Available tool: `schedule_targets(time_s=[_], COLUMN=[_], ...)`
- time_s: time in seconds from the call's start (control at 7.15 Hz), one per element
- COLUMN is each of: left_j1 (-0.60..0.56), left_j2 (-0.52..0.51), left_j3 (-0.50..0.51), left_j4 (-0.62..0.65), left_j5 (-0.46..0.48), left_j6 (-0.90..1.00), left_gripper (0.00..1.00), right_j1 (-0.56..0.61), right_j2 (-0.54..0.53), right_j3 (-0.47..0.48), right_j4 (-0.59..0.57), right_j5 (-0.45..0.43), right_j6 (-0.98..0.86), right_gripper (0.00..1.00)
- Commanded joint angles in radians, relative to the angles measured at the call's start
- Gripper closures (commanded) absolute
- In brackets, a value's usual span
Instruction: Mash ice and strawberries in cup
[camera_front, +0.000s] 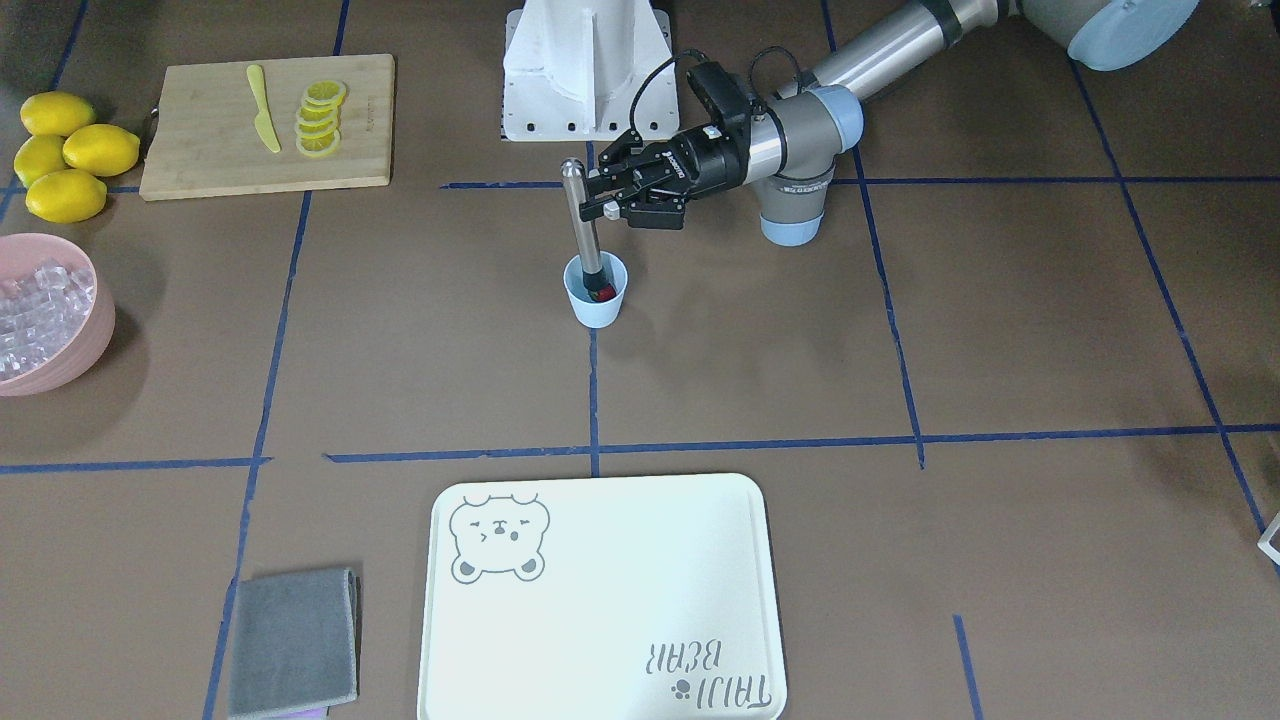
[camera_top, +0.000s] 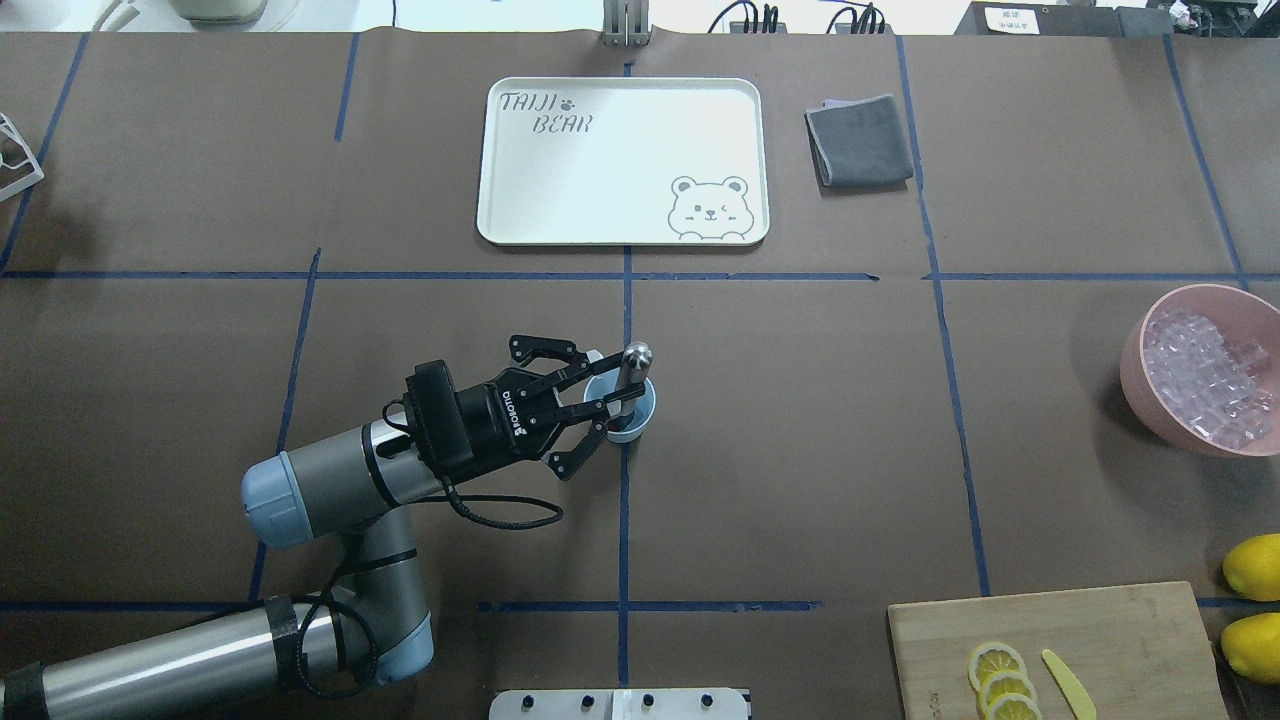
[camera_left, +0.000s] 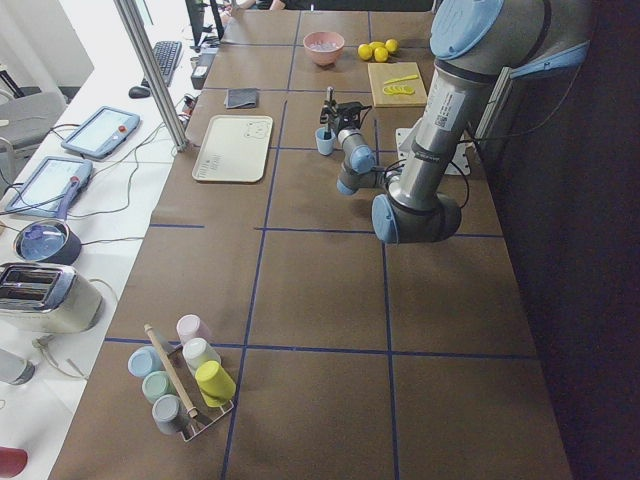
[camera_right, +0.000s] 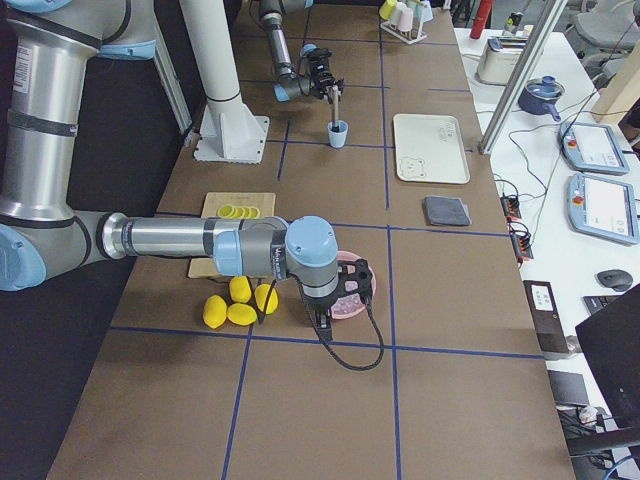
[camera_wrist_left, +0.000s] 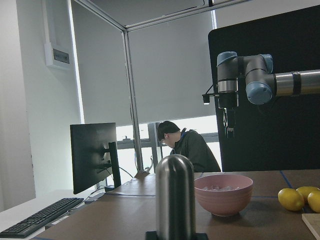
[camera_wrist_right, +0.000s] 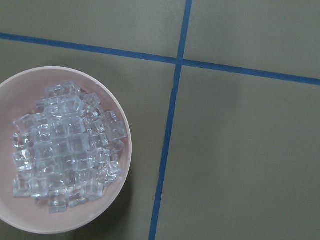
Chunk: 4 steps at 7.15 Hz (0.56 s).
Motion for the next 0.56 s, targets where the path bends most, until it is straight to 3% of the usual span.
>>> schedule_targets(time_s=[0.0, 0.42], left_j1=[0.001, -0.002], left_j2=[-0.001, -0.015], left_j3=[0.006, -0.001], left_j4=[-0.001, -0.001], left_j5=[0.001, 0.001], left_j6=[0.001, 0.013], left_gripper=[0.94, 0.94], right_j1=[0.0, 0.0], right_j2=[0.0, 0.001], right_j3=[-0.002, -0.002], right_j4=[0.0, -0.002], right_j5=[0.0, 0.0], right_j6=[0.0, 0.0], right_gripper=[0.0, 0.01])
